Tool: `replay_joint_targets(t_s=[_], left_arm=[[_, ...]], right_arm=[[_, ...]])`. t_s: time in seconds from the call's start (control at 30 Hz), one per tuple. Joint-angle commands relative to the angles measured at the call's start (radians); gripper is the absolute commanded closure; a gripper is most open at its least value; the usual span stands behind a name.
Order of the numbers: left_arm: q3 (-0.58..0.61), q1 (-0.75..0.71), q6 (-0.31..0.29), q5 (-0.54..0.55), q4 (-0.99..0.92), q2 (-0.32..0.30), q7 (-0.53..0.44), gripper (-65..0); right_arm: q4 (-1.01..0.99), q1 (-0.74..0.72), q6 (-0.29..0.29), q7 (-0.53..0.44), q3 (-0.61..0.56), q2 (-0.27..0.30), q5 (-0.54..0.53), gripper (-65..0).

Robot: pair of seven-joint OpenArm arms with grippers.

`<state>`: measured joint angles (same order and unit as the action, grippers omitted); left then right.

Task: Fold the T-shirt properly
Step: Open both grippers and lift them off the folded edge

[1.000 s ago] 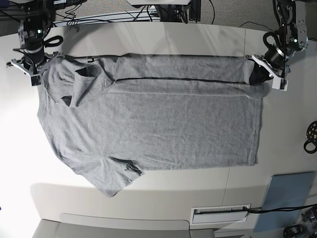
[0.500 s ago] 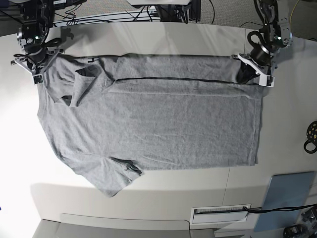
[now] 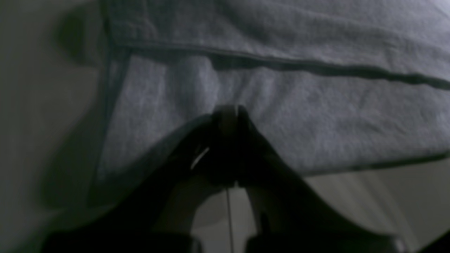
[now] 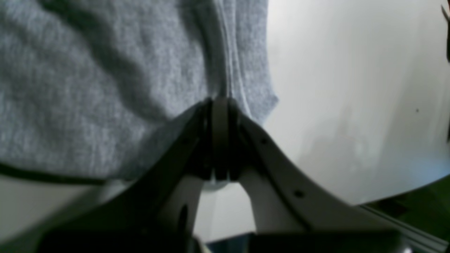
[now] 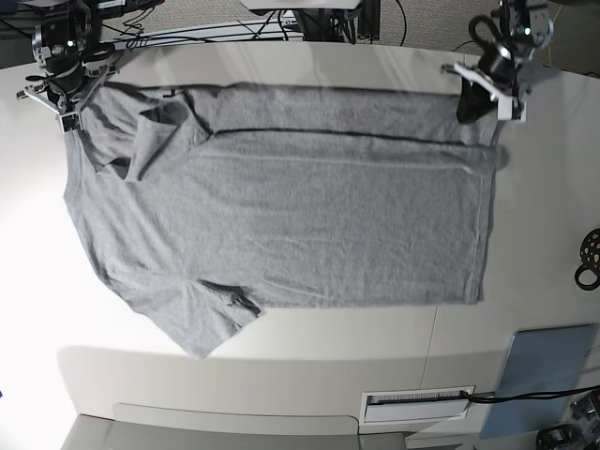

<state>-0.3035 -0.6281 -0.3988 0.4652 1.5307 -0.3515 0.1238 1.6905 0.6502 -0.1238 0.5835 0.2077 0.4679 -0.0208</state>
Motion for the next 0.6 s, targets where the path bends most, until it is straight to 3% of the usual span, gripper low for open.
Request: replay_joint_targets(t_s=[0.0, 0.2, 0.33, 0.57], left_arm=[[0.006, -0.055, 0.033, -0.101, -0.026, -0.003, 0.198, 0.0], [0.005, -0.143, 0.031, -0.152, -0.025, -0.003, 0.196, 0.0], [0.005, -0.186, -0.021, -0.152, -0.022, -0.003, 0.195, 0.0], [-0.046, -0.218, -0.041, -0.151, 0.016, -0.003, 0.189, 0.0]], right_arm=[[-0.001, 0.031, -0.022, 0.070, 0.000, 0.009, -0.002, 0.0], [0.050, 0.091, -0.022, 0.069, 0.000, 0.009, 0.019, 0.0], [0.092, 0.139, -0.021, 0.068, 0.004, 0.009, 0.038, 0.0], [0.103, 0.153, -0.013, 0.064, 0.004, 0.009, 0.067, 0.0]])
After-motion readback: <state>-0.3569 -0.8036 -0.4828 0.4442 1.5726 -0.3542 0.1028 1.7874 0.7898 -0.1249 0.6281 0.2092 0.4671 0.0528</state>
